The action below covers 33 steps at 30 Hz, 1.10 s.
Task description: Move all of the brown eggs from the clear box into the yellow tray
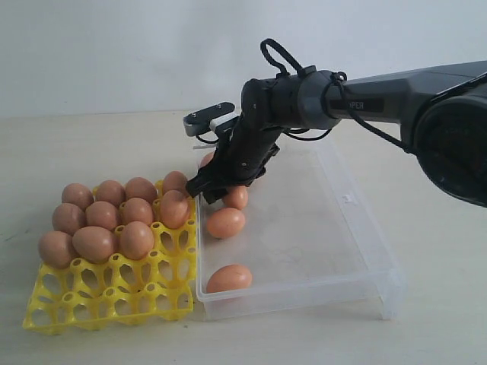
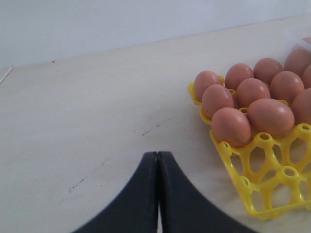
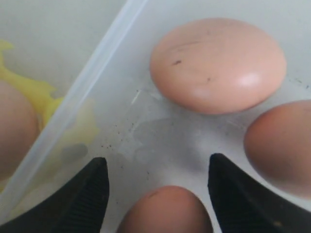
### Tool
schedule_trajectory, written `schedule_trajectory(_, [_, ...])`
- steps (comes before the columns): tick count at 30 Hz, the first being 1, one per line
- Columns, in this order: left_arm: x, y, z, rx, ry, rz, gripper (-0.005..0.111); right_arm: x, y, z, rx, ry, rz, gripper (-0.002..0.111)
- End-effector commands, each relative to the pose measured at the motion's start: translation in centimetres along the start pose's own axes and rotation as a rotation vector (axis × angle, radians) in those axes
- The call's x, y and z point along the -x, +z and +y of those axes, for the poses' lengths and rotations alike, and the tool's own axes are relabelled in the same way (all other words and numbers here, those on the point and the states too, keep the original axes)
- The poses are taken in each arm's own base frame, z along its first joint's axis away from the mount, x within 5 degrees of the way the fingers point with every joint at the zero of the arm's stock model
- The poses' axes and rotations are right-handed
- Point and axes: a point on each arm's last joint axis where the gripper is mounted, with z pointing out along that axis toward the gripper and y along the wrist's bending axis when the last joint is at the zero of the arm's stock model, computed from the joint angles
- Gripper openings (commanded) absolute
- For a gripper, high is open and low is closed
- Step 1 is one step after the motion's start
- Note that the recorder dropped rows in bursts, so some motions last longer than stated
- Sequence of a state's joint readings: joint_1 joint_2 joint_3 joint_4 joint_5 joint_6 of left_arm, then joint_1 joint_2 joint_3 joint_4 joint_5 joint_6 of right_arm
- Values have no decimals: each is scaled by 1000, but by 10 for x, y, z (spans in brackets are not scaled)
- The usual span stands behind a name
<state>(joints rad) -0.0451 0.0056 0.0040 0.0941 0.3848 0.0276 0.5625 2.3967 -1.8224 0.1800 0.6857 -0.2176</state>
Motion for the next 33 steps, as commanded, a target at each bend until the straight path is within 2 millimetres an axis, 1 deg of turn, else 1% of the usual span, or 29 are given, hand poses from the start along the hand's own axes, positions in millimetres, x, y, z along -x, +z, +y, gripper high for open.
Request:
schedule_trajectory(1, [2, -1, 0, -5, -6, -16, 0, -5, -2, -1, -7, 10, 60, 58])
schedule_trajectory(5, [2, -1, 0, -5, -6, -16, 0, -5, -4, -1, -7, 9, 56, 57])
schedule_trajectory(7, [2, -1, 0, -5, -6, -16, 0, -5, -4, -1, -6, 9, 62, 51])
schedule_trajectory(8, [2, -1, 0, -5, -6, -16, 0, -5, -5, 0, -6, 9, 63, 44])
schedule_trajectory(9, [2, -1, 0, -5, -6, -16, 0, -5, -5, 0, -5, 4, 67, 34])
schedule_trajectory(11, [2, -1, 0, -5, -6, -16, 0, -5, -7, 0, -2, -20, 73, 6])
schedule_trajectory(12, [2, -1, 0, -5, -6, -16, 0, -5, -9, 0, -2, -32, 72, 1])
schedule_trajectory(18, [2, -1, 0, -5, -6, -16, 0, 1, -22, 1, -4, -50, 44, 0])
schedule_trajectory(25, [2, -1, 0, -5, -6, -16, 0, 16, -51, 5, -13, -56, -58, 0])
schedule_trajectory(30, [2, -1, 0, -5, -6, -16, 0, 29, -80, 13, -15, -68, -150, 0])
schedule_trajectory(33, [2, -1, 0, -5, -6, -16, 0, 30, -90, 20, -7, -89, -189, 0])
